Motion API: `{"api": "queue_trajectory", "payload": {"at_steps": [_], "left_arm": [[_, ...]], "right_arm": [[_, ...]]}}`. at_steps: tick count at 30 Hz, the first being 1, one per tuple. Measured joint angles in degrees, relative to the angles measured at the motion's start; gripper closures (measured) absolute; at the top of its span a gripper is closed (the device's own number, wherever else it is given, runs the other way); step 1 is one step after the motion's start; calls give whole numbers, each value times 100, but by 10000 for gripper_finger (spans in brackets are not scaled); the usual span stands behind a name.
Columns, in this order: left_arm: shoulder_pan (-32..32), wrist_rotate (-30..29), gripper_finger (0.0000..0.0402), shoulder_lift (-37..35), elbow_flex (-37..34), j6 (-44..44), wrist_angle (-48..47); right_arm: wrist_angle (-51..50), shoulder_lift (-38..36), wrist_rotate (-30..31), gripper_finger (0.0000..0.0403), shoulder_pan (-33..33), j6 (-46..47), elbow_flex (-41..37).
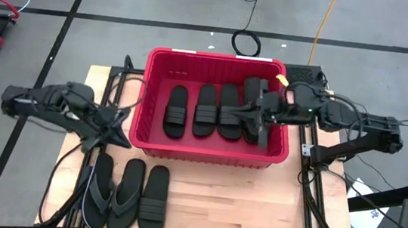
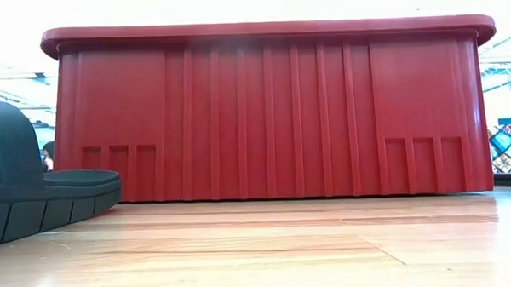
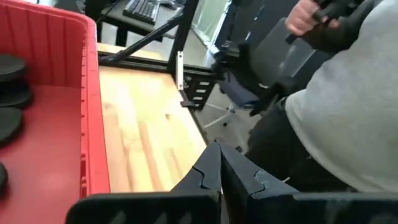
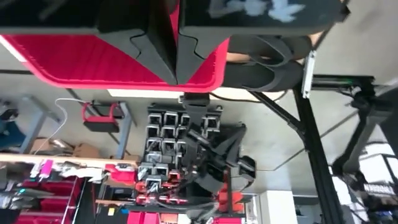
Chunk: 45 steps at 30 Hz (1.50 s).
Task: Pick and place slides into bin
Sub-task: Put the black slipper into the red bin
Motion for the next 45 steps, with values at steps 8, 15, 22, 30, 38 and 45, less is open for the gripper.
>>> {"api": "queue_trajectory", "payload": {"at_steps": [8,15,22,30,38,45], "left_arm": [[-1625,-1316,402,1383,0,-514,1243],[-2321,-2135,394,2841,-4,-2203,1284],[-2681,-1256,329,3793,-2,-3089,1380],[-2706,-804,200,4085,-2,-2976,949],[-2723,-864,115,4645,-2,-2409,740],[-2720,-701,122,5338,2,-1984,1005]], "right_arm": [[-12,-1170,-643,403,-98,-284,-983],[35,-2181,-1591,403,-129,262,-2001],[79,-2663,-1829,403,-131,582,-2466],[446,-2685,-1825,403,-129,1048,-2466],[572,-2637,-1806,403,-129,1184,-2466],[994,-2582,-1801,403,-129,1315,-2466]]}}
